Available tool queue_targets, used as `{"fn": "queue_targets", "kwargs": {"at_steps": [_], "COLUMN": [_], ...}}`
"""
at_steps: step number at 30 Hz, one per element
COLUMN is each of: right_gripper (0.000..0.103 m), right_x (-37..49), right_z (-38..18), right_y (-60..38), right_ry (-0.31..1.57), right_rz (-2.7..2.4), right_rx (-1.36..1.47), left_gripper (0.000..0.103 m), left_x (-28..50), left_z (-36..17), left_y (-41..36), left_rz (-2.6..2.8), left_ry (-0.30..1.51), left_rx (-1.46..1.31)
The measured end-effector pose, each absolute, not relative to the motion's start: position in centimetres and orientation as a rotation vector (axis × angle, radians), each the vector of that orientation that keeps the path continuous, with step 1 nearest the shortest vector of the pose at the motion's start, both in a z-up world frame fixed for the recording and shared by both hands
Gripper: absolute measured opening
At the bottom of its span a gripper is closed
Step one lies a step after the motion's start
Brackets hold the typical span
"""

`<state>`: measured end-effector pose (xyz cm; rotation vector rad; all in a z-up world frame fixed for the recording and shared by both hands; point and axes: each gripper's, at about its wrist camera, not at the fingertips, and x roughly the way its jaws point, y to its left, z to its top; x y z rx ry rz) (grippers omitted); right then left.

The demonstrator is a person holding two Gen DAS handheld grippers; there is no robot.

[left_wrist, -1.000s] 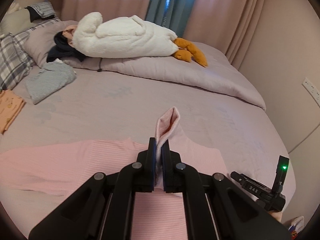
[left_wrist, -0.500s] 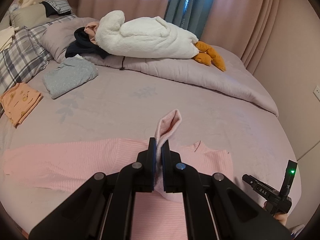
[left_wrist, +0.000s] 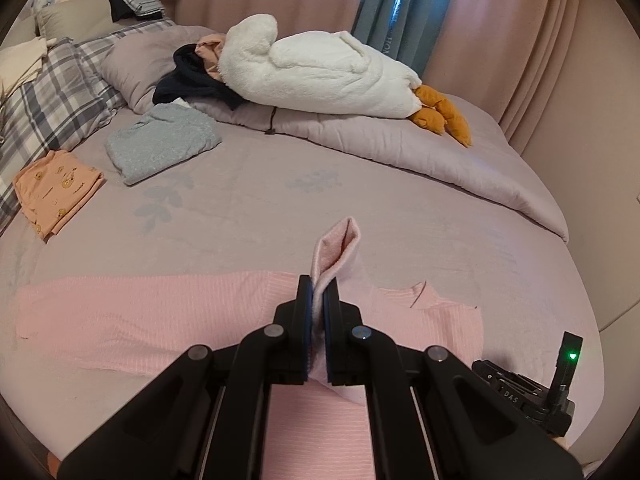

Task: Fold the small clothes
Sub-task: 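Drag the held side panel over the shirt body with the left gripper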

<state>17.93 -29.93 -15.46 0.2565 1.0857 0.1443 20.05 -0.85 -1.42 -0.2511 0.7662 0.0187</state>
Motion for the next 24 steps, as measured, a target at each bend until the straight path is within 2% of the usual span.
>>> {"fn": "queue_targets", "kwargs": {"at_steps": [24], "right_gripper": [0.025], "right_x": [18.5], "right_z": [-15.8], "right_y": [-29.2], "right_ry": [1.117], "right_rz": [0.096], "right_rx": [0.215], "left_gripper": [0.005], "left_x": [19.6], "left_z": [-6.3], "left_y": [3.8], "left_rz": [0.109], "left_ry": [0.878], "left_rx": [-0.277]}}
